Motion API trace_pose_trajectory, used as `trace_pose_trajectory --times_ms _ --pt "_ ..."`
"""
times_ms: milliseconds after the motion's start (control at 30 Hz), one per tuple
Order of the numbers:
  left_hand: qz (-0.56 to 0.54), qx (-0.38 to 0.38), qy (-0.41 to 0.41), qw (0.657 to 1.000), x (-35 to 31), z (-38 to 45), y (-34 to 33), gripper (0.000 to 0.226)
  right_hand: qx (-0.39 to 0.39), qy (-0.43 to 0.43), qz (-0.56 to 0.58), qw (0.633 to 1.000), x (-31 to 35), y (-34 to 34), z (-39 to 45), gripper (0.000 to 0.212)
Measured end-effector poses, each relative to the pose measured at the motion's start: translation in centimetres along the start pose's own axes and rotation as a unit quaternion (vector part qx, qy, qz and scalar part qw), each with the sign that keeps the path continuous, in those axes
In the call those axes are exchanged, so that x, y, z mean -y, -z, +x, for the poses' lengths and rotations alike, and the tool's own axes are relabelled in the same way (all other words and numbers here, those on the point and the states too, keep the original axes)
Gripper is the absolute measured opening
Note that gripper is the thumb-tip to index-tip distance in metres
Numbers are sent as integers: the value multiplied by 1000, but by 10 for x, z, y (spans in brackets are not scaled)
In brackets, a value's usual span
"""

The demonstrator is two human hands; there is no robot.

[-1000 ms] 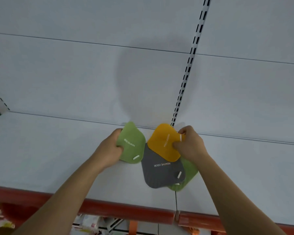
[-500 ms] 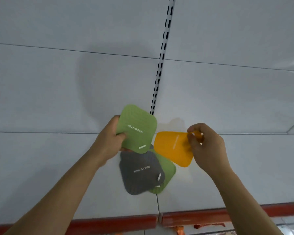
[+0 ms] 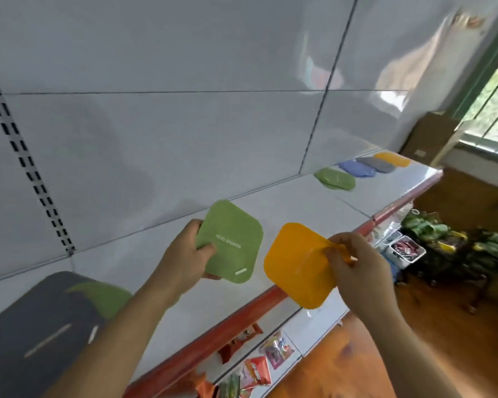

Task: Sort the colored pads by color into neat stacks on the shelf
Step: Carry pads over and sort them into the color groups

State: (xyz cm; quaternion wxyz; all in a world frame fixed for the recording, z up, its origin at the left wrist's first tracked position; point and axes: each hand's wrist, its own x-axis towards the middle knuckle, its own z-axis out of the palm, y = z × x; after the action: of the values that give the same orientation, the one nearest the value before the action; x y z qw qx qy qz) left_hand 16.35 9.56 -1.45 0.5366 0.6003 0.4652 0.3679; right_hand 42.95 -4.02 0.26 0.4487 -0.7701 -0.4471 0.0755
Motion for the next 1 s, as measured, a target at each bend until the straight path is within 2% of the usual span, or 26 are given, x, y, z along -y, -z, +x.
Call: trace_pose_trajectory --times_ms 167,467,767,933,1000 --pt "24 43 -21 999 -27 28 -99 20 -42 -21 4 999 -63 66 31 18" --pt "83 61 -50 993 -62 83 -275 17 -84 -59 45 994 -179 169 112 19" --pt "68 31 -16 997 -69 171 -355 12 -79 -67 61 993 -241 170 200 18" --pt "45 10 -12 999 -55 254 -395 16 -58 -38 41 997 -266 162 283 16" --pt "75 0 -21 997 -53 289 -406 18 -38 -40 33 998 -273 160 317 16"
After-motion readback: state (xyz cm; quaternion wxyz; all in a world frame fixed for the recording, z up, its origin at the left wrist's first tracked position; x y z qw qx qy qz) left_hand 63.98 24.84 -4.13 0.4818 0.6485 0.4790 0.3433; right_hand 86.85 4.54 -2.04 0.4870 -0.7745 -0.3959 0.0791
